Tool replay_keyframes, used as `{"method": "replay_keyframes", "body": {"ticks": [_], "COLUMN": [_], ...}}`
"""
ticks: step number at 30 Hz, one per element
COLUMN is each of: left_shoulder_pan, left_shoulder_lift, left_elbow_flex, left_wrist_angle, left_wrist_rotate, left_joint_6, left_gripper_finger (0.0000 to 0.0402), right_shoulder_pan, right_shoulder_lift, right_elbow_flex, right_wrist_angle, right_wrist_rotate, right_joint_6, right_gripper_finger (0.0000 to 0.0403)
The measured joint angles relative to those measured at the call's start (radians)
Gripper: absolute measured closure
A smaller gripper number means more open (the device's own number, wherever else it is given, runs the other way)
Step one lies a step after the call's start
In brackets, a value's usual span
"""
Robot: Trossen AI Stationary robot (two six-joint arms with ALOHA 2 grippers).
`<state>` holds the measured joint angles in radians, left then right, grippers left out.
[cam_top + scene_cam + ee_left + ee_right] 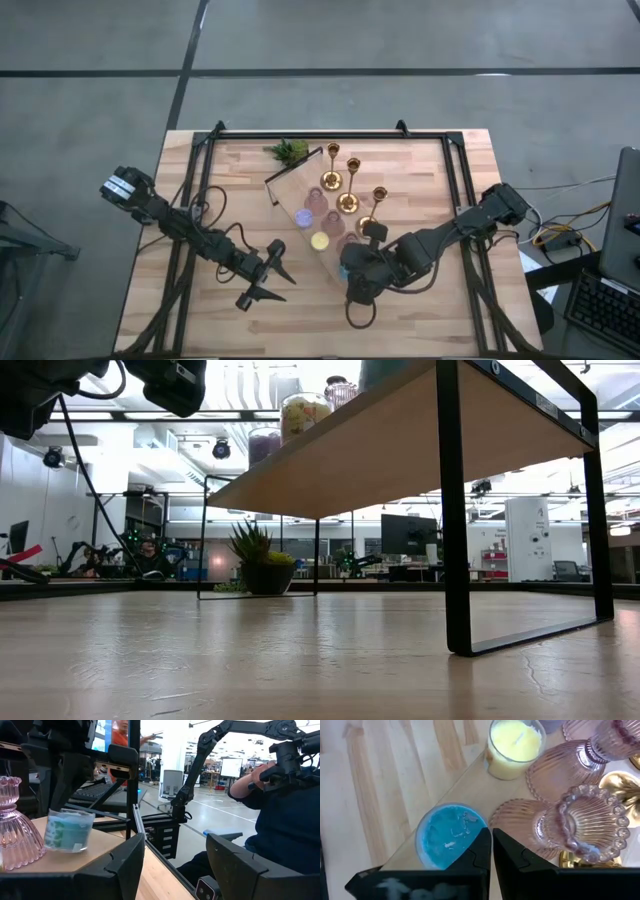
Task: Pick & Place candle stick holders
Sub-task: Put the blue scented candle on the shelf aligned with the yellow scented candle
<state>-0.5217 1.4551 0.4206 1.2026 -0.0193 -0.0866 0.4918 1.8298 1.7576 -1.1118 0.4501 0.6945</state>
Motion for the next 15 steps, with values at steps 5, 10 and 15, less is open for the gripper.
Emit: {"method": "replay_keyframes", "body": {"ticks": [5, 10, 15], "left_shoulder_pan": [0.0, 0.0, 0.0], "left_shoulder_lift": [0.0, 0.0, 0.0], "left_elbow_flex": [0.0, 0.0, 0.0], "left_wrist_angle": [0.0, 0.0, 0.0], "left_wrist_rotate": [0.0, 0.0, 0.0], "left_joint_6": [0.0, 0.0, 0.0], "left_gripper_finger": [0.0184, 0.0184, 0.0184], "right_shoulder_pan": [-0.001, -0.001, -0.001], "right_shoulder_lift": [0.0, 0.003, 0.001], "right_elbow_flex": [0.0, 0.0, 0.0], "right_wrist_angle": [0.0, 0.0, 0.001], "right_wrist_rotate": [-0.005, -0.009, -0.005], "right_joint_6": [-0.01, -0.014, -0.023], "right_gripper_finger": [0.0392, 0.0368, 0.033]}}
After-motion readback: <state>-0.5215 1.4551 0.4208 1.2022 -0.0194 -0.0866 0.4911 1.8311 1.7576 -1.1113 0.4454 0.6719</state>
